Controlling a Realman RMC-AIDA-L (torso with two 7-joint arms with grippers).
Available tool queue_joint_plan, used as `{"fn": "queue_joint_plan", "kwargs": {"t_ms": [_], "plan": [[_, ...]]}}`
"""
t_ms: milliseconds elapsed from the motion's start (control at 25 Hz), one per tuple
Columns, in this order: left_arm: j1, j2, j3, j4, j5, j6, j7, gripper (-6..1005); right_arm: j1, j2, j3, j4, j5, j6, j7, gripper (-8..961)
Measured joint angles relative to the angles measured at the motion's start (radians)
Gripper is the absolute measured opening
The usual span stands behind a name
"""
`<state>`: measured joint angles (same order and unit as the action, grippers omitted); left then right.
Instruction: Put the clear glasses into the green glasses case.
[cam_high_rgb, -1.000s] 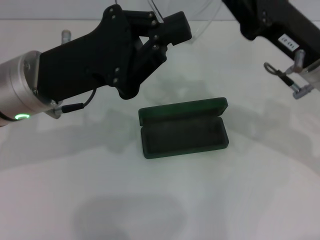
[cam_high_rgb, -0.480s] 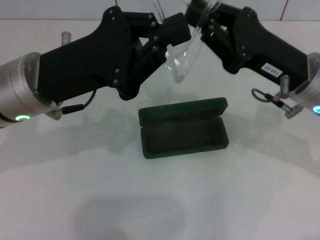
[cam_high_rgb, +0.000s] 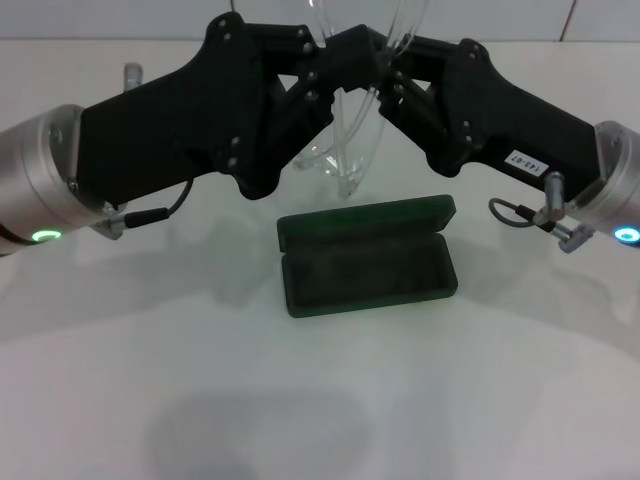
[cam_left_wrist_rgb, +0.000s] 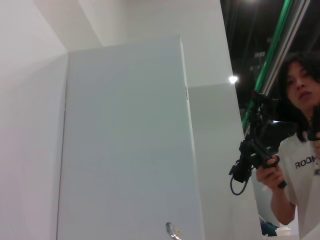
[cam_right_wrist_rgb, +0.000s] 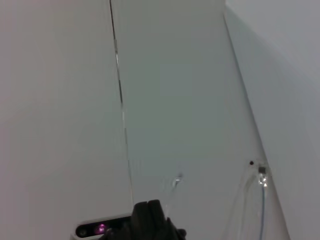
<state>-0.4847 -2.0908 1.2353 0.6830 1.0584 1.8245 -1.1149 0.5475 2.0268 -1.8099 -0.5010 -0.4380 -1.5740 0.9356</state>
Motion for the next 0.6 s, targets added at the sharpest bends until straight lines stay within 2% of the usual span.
{"fn": "queue_joint_plan", "kwargs": {"t_ms": [360, 600], "plan": [[-0.003, 0.001, 0.004, 0.000, 0.005, 0.000, -0.006, 35, -0.035, -0.001, 0.078, 0.009, 0.009, 0.009, -0.031, 110], [-0.003, 0.001, 0.004, 0.000, 0.007, 0.000, -0.006, 35, -0.039, -0.003, 0.085, 0.009, 0.004, 0.004, -0.028, 110]]}}
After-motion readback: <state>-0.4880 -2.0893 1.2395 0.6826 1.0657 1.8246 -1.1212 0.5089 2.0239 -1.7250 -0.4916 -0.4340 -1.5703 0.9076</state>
